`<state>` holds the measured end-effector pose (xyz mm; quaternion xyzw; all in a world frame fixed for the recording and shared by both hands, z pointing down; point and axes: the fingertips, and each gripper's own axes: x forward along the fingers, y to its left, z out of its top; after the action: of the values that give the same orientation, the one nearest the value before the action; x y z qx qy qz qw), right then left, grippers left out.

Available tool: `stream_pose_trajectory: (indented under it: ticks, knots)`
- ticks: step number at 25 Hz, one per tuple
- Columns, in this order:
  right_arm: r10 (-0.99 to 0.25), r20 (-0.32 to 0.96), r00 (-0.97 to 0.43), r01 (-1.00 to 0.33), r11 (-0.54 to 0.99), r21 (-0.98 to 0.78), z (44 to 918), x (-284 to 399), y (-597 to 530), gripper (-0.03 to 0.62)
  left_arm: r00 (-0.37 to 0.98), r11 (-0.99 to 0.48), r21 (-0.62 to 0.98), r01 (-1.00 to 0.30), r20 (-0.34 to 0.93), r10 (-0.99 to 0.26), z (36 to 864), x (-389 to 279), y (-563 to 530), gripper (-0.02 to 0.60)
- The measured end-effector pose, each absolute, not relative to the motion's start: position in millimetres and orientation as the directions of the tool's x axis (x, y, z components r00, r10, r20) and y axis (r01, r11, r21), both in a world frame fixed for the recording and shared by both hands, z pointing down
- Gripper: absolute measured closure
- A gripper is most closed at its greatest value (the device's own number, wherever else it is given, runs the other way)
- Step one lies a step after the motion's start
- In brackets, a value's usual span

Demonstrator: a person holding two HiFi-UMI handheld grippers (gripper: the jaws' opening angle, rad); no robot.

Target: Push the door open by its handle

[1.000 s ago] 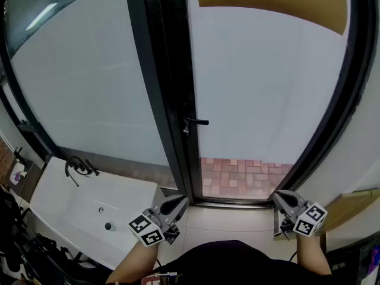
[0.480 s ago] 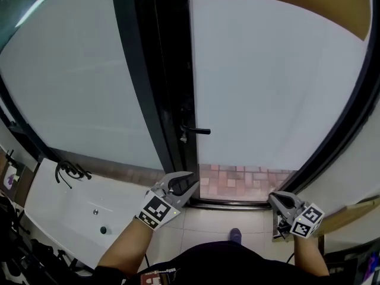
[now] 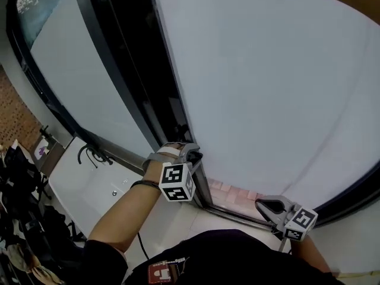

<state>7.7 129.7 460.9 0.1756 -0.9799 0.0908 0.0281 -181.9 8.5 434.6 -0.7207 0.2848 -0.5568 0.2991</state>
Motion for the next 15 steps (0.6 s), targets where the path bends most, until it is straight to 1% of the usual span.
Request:
stream_pose_trajectory:
  ticks: [3, 6, 8, 9, 10, 11, 15]
  knots:
    - [-0.270, 0.071, -0.960, -0.279, 0.943, -0.182, 463.7, 6.4, 100.2, 0.594, 0.073, -0.697, -0.713, 0.077, 0.702, -0.709, 464.9, -180.0, -22.9, 0.446]
    - [-0.240, 0.065, -0.969, -0.248, 0.948, -0.199, 465.9, 2.8, 83.6, 0.594, 0.006, -0.711, -0.679, 0.181, 0.724, -0.690, 484.5, -178.7, -39.2, 0.446]
    - [-0.232, 0.076, -0.970, -0.243, 0.950, -0.196, 469.2, -1.8, 77.7, 0.594, -0.012, -0.702, -0.673, 0.231, 0.720, -0.694, 494.8, -178.7, -44.8, 0.455]
    - [-0.231, 0.078, -0.970, -0.242, 0.950, -0.196, 469.2, -4.1, 75.9, 0.594, -0.006, -0.690, -0.681, 0.244, 0.711, -0.703, 496.0, -177.5, -46.3, 0.473]
    - [-0.230, 0.078, -0.970, -0.241, 0.950, -0.201, 468.6, -6.4, 75.0, 0.594, 0.003, -0.677, -0.692, 0.251, 0.699, -0.715, 494.5, -176.1, -47.1, 0.536]
    - [-0.225, 0.080, -0.971, -0.237, 0.949, -0.207, 468.0, -9.2, 74.6, 0.594, 0.008, -0.666, -0.700, 0.258, 0.691, -0.723, 492.7, -175.2, -47.0, 0.578]
    - [-0.210, 0.082, -0.974, -0.224, 0.949, -0.224, 470.8, -23.4, 62.7, 0.594, 0.005, -0.656, -0.699, 0.285, 0.685, -0.728, 495.3, -174.8, -49.1, 0.579]
